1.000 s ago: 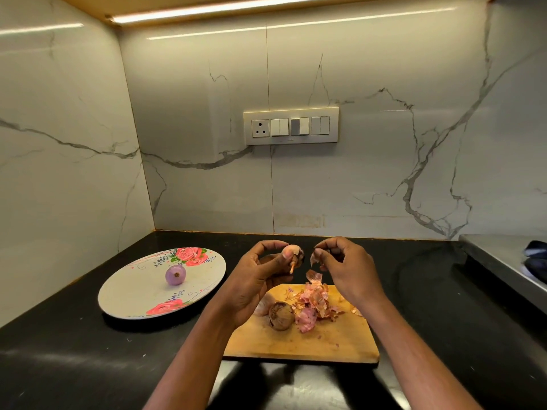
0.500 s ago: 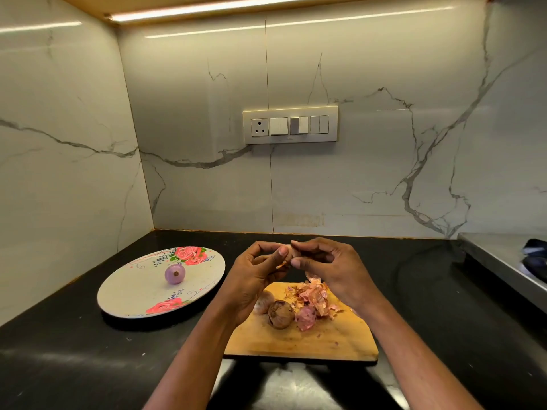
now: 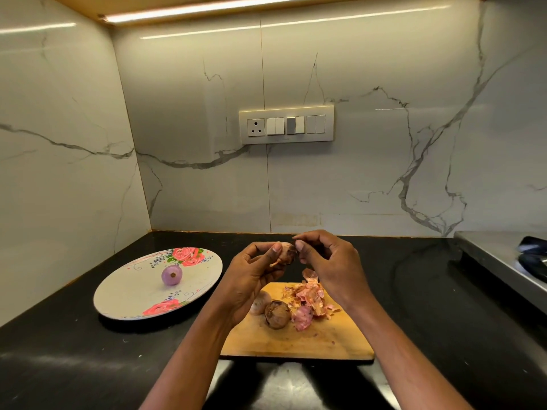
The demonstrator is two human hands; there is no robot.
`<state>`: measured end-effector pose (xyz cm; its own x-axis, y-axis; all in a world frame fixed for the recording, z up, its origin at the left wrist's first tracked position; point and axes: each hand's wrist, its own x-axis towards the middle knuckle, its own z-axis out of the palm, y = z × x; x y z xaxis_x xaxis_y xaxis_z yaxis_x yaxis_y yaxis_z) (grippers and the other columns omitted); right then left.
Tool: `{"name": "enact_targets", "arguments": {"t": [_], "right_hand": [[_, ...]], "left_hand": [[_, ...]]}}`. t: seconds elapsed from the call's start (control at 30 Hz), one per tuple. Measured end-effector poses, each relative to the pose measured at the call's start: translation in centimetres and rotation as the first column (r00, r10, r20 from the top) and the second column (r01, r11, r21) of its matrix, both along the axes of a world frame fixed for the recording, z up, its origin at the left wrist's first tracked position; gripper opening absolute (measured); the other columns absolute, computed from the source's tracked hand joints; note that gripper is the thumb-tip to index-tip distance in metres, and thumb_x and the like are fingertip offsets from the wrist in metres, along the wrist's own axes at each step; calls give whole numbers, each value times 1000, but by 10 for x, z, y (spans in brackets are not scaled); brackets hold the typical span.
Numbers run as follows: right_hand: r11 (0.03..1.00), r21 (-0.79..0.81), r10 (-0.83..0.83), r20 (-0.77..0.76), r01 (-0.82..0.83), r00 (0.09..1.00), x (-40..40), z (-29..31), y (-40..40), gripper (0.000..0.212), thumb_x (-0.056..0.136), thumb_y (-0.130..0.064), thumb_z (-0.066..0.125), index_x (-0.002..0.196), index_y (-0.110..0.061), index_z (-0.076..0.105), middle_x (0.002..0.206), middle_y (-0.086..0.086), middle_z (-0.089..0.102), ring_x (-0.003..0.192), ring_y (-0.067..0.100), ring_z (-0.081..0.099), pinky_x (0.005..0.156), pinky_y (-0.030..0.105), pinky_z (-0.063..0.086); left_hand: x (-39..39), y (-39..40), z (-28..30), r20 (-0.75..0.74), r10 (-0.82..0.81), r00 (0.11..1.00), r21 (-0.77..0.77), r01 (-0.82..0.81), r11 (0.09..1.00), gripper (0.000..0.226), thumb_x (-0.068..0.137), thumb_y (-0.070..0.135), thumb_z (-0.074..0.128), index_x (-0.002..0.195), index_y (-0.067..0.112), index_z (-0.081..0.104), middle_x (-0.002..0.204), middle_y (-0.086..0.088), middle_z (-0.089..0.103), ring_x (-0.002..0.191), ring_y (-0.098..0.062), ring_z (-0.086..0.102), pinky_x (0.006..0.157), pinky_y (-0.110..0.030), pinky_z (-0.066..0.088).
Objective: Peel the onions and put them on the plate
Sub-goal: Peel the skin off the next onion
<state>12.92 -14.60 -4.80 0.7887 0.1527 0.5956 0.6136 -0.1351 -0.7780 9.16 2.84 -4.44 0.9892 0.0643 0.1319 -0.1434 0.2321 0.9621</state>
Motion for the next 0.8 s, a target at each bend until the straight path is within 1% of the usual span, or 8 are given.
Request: {"name": "enact_targets", "arguments": {"t": [0.1,0.17,0.3,0.47,0.57,0.67,0.73,0.8], "right_hand": [[995,-76,61,15,-60,998,-1,3,0,29,87,-28,75,116,-29,70,105,-16,72,99,0,68,77,22,59],[993,-106,47,29,-44,998,-2,3,2,32,85,-25,77,116,-28,69,105,-16,73,99,-1,68,80,25,60],[999,-47,2,93,2,996,-1,3,1,23,84,-19,79,106,-23,72,96,-12,75,93,0,70,83,19,57],[989,-120,-61,172,82,983,-1,-1,4,14,89,-20,74,102,-22,67,93,-13,71,90,0,68,77,15,56],[984,-91,-134,209,156,969,0,-2,5,13,92,-17,70,101,-23,63,90,-12,69,89,-4,66,72,10,53],[977,-52,-193,167,205,967,4,-2,-2,15,92,-12,69,99,-22,61,87,-16,66,87,-11,63,67,4,49],[969,-79,-222,127,233,967,9,-5,-8,16,92,-10,69,97,-24,62,86,-19,65,84,-7,64,68,4,48],[964,-143,-214,75,223,974,12,-7,-12,17,93,-12,68,99,-29,65,91,-16,67,86,-4,64,70,2,47]], "left_hand": [[0,1,1,-1,8,1000,-1,-8,1000,43,77,32,70,115,11,67,110,-12,70,98,-23,69,77,-27,57],[-1,2,2,-1,5,1000,17,-5,1000,45,77,34,70,116,11,66,106,-11,72,90,-20,72,74,-26,57],[-2,0,3,-5,-9,1000,26,10,1000,44,76,34,70,115,13,65,104,-12,73,89,-22,74,74,-28,58],[-2,-1,3,-11,-26,1000,27,26,999,45,77,32,71,118,13,66,109,-13,72,93,-24,74,78,-30,59],[-3,0,3,-20,-61,998,31,62,998,45,79,30,70,120,12,66,104,-11,74,92,-24,74,79,-30,59],[-4,-1,3,-15,-89,996,45,90,995,40,83,28,67,120,12,66,101,-8,76,91,-22,74,76,-28,59],[-3,-2,3,-17,-79,997,48,80,996,40,83,29,67,120,13,66,101,-7,76,91,-23,74,76,-27,58],[-3,-1,3,-18,-62,998,33,63,997,42,81,29,68,120,13,65,100,-7,76,92,-24,74,77,-28,58]]}}
